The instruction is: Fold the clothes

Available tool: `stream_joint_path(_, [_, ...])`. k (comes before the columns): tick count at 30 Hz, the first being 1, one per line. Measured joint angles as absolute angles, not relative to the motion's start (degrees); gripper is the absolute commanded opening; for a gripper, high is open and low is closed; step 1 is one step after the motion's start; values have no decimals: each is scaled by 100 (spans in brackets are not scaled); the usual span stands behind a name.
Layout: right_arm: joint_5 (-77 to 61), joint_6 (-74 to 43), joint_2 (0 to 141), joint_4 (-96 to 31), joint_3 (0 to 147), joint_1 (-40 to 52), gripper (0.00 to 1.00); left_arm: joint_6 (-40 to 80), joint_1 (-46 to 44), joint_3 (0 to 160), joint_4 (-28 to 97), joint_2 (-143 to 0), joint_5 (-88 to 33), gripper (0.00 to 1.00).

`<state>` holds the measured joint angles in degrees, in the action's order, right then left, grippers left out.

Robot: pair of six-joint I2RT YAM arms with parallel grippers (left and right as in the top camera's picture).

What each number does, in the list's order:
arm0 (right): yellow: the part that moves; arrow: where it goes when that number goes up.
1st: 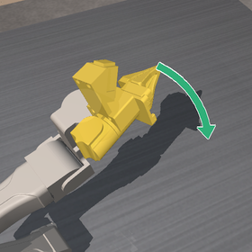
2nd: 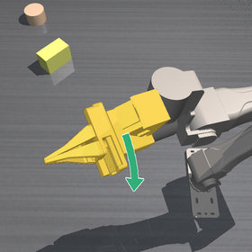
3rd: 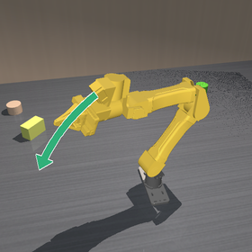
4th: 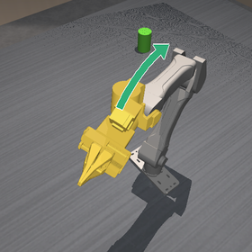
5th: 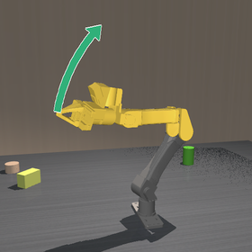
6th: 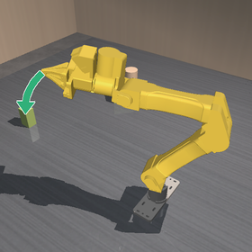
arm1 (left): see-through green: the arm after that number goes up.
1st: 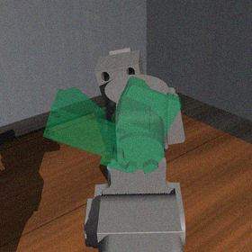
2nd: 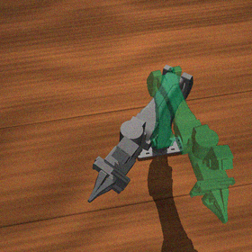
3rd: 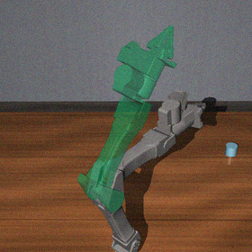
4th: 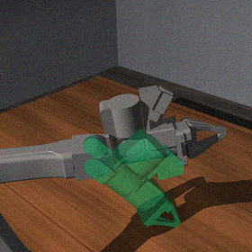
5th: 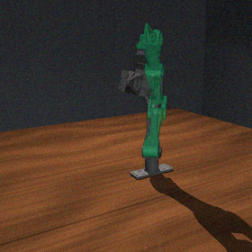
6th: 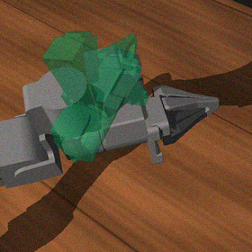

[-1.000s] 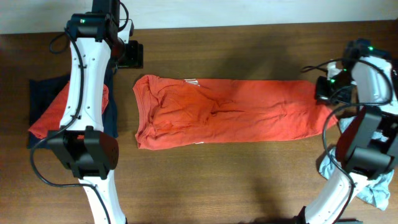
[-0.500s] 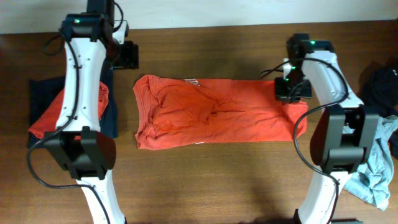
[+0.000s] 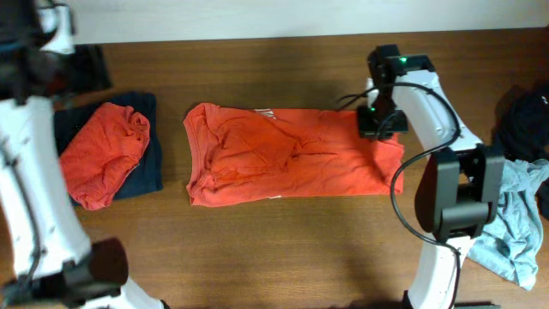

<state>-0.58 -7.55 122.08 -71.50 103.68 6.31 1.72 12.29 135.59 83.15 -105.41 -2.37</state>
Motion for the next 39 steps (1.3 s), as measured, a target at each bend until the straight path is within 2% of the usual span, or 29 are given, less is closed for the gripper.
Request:
stream_joint_path(11, [-373,-1262,12208,-6392,10724,2265,4,172,1459,13576,8263,-10326,-237,73])
stream_joint_path(18, [-661,-1500,12206,-5457,10781,3109,4,172,1459,13576,8206,-10331,-237,73])
stream_joint_path(26, [-768,-1785,12206,-4473,10783,3682,4,172,1459,13576,8206,-10350,-237,73])
stream_joint_path(39, [-1190,-1997,12208,-4003,10783,4187,4,172,1459,13576,8206,-10350,-242,73])
